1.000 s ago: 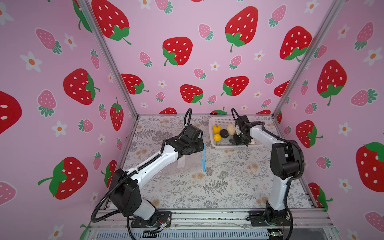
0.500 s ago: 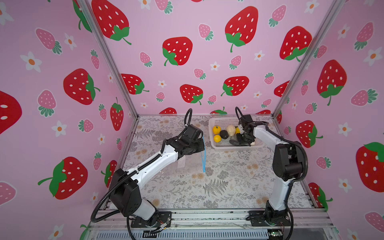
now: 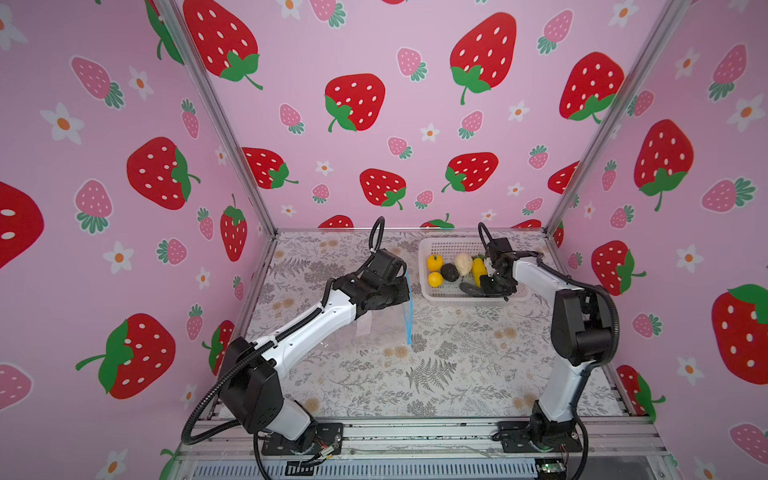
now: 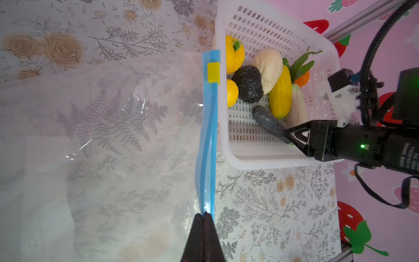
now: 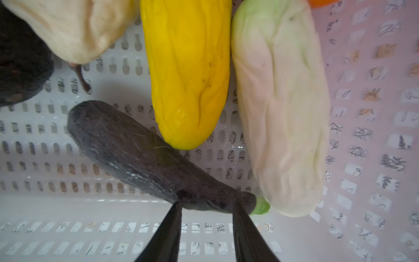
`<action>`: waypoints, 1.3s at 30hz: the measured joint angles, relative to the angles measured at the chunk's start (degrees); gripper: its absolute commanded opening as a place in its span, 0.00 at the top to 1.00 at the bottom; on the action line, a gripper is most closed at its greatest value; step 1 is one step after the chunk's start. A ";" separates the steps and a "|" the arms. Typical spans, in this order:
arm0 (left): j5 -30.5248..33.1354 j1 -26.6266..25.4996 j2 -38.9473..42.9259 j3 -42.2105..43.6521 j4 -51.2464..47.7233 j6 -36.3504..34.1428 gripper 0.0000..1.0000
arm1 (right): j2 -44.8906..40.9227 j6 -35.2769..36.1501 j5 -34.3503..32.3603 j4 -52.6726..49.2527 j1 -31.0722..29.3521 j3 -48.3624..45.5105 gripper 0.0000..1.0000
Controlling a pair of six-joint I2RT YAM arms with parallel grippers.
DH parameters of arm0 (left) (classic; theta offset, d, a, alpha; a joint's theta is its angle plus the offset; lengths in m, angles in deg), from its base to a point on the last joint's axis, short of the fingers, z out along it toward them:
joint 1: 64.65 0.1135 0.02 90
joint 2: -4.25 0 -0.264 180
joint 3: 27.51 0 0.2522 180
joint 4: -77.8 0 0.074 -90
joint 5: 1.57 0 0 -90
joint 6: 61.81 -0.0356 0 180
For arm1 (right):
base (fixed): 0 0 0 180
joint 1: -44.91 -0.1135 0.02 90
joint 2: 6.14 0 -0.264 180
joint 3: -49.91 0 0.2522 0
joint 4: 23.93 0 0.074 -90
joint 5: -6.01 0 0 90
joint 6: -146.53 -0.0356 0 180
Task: Place the food in the zip-top bag and seal the zipper
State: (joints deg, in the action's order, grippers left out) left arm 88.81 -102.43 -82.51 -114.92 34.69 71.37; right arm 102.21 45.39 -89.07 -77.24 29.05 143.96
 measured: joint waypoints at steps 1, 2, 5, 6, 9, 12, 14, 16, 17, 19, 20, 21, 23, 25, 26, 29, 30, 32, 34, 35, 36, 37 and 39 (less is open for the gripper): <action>0.00 0.00 -0.02 0.00 0.00 0.00 1.00 | -0.37 -0.02 0.04 0.02 0.00 0.00 0.60; -0.02 0.00 -0.07 0.00 0.00 0.00 1.00 | -0.68 -0.04 0.04 0.09 0.00 0.00 0.60; -0.07 0.00 -0.24 0.00 0.02 0.00 1.00 | -1.07 -0.11 0.31 0.13 0.00 0.02 0.60; -0.15 0.00 -0.31 0.00 0.02 0.00 1.00 | -1.09 -0.11 0.66 0.20 -0.02 0.02 0.60; -0.44 0.00 -0.42 0.00 0.02 0.00 1.00 | -1.29 -0.13 2.47 1.33 -0.17 0.02 0.58; -0.48 0.00 -0.46 0.00 0.02 0.00 1.00 | -2.12 -0.09 5.11 3.91 -0.90 0.11 0.57; -0.59 0.00 -0.59 0.00 0.00 -0.02 1.00 | -2.38 0.13 6.16 5.79 -2.08 0.76 0.56; -0.63 0.00 -0.74 -0.02 0.00 0.00 1.00 | -2.25 0.55 6.75 7.45 -3.72 2.08 0.53; -0.63 0.00 -0.81 -0.02 -0.02 -0.02 1.00 | -2.08 0.81 6.99 7.98 -4.46 2.84 0.52; -0.63 0.00 -0.83 -0.04 -0.04 -0.02 1.00 | -1.16 1.18 7.26 9.49 -5.95 5.22 0.51; -0.63 0.00 -0.83 -0.11 -0.09 0.00 1.00 | -0.63 1.29 7.30 10.12 -6.49 6.19 0.50; -0.63 0.00 -0.83 -0.24 -0.13 -0.02 1.00 | -0.02 1.44 7.32 10.78 -6.99 7.15 0.49; -0.63 0.00 -0.92 -0.61 -0.20 -0.02 1.00 | 1.79 1.86 7.34 11.72 -7.96 9.42 0.49; -0.63 0.00 -0.98 -0.96 -0.24 -0.02 1.00 | 4.11 2.21 7.13 12.50 -8.44 11.69 0.46; -0.63 0.00 -0.98 -1.07 -0.24 -0.02 1.00 | 4.90 2.21 7.04 12.63 -8.52 12.31 0.45; -0.63 0.00 -1.07 -1.27 -0.31 -0.02 1.00 | 8.02 2.69 6.29 12.79 -8.96 14.32 0.43; -0.61 0.00 -1.07 -1.29 -0.37 -0.04 1.00 | 8.59 2.84 6.12 12.76 -9.05 14.60 0.42; -0.63 0.00 -1.09 -1.29 -0.55 -0.04 1.00 | 10.08 3.21 5.64 12.61 -9.16 15.30 0.40; -0.63 0.00 -1.16 -1.29 -0.57 -0.04 1.00 | 11.50 3.39 5.31 12.52 -9.27 16.24 0.38; -0.63 0.00 -1.20 -1.29 -0.59 -0.02 1.00 | 11.93 3.50 5.16 12.50 -9.29 16.61 0.38; -0.63 0.00 -1.25 -1.29 -0.63 -0.04 1.00 | 12.44 3.52 5.03 12.52 -9.35 17.07 0.38; -0.63 0.00 -1.29 -1.29 -0.63 -0.04 1.00 | 12.92 3.54 4.94 12.48 -9.40 17.51 0.38; -0.63 0.00 -1.44 -1.31 -0.70 -0.02 1.00 | 13.60 3.54 4.87 12.50 -9.53 18.27 0.38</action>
State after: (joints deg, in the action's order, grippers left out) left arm 88.18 -102.43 -83.95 -116.23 34.00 71.35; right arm 115.81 48.93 -84.20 -64.74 19.52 162.24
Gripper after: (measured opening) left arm 0.045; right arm 0.617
